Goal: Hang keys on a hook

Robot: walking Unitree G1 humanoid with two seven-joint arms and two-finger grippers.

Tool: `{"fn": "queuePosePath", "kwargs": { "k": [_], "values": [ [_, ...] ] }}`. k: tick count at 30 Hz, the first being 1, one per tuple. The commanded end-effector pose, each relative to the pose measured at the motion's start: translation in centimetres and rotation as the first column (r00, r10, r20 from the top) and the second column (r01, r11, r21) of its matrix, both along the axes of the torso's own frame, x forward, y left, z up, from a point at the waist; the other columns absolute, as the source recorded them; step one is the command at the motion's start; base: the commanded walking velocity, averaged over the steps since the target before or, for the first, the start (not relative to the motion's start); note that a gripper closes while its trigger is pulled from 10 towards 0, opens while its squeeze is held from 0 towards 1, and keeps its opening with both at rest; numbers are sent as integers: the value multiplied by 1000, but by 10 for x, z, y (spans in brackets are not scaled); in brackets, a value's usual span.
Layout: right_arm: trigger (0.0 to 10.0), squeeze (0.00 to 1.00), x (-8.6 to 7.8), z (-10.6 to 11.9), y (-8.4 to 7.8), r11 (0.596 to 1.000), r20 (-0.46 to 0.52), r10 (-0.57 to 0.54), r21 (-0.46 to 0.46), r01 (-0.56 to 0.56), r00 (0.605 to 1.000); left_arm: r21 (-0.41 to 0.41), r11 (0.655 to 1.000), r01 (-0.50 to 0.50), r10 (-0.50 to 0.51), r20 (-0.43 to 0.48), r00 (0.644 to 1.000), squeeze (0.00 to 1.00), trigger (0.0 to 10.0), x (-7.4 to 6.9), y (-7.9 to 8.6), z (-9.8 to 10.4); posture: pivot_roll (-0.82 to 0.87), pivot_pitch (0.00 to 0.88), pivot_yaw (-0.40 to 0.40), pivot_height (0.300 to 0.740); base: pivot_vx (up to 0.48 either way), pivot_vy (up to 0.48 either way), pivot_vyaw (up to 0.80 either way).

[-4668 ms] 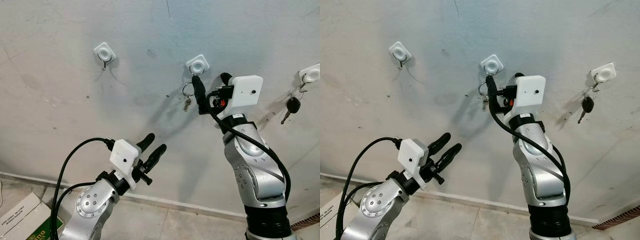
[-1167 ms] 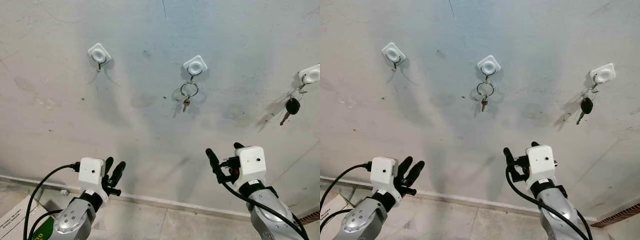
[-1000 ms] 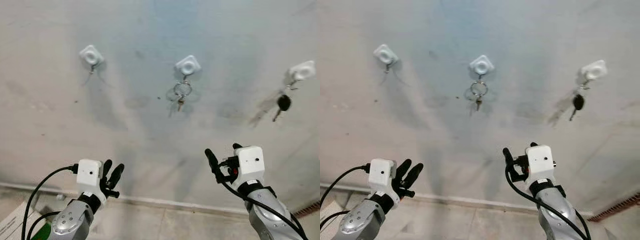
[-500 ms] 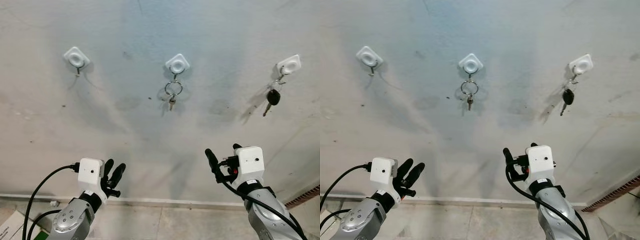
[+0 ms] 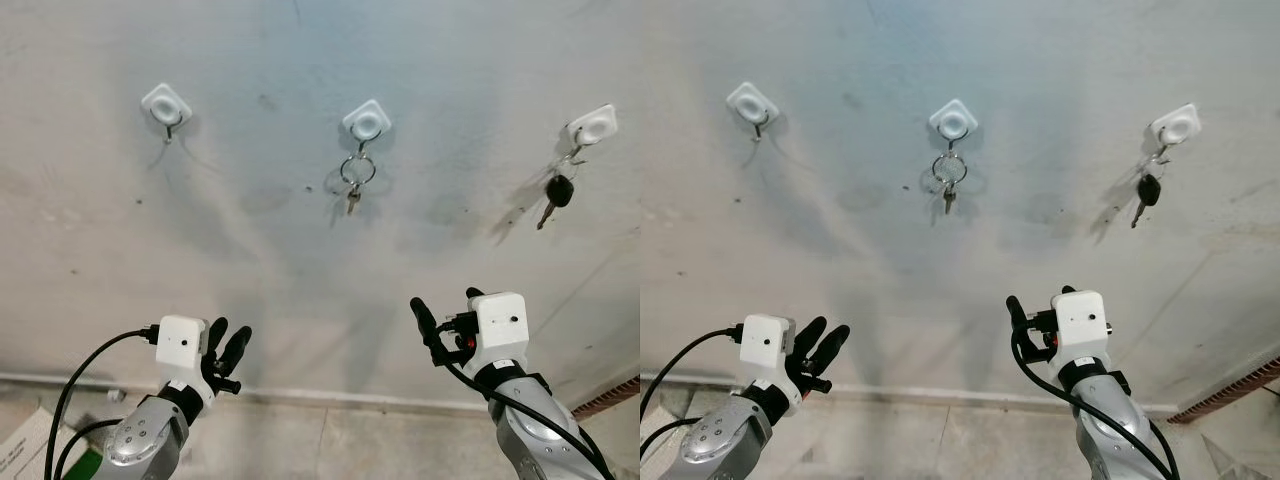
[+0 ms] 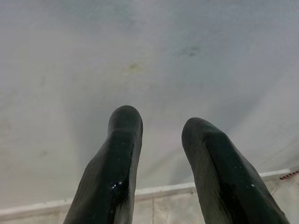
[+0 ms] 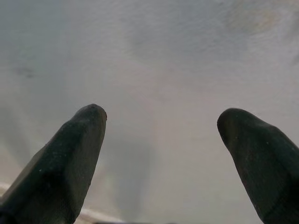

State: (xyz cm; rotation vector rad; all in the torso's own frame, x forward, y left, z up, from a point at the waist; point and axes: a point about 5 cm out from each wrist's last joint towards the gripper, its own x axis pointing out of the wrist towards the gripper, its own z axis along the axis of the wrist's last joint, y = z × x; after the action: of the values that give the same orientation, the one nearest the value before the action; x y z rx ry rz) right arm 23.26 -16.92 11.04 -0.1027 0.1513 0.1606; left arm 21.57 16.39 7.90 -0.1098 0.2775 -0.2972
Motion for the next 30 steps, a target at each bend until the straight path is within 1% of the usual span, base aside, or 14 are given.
{"fn": "queuePosePath", "kwargs": {
  "k": [1, 30],
  "values": [
    [10000, 0, -1, -2, 0, 1000, -12, -2, 0, 2, 1000, 13, 1000, 7, -7, -5, 1000, 0, 10000, -1, 1, 0, -24, 85, 18, 740, -266, 0, 0],
    [10000, 0, 2, -7, 1, 1000, -16, -9, 11, 9, 1000, 19, 1000, 0, 0, -10, 1000, 0, 10000, 0, 2, -1, -16, 72, 25, 740, -267, 0, 0]
  ]
}}
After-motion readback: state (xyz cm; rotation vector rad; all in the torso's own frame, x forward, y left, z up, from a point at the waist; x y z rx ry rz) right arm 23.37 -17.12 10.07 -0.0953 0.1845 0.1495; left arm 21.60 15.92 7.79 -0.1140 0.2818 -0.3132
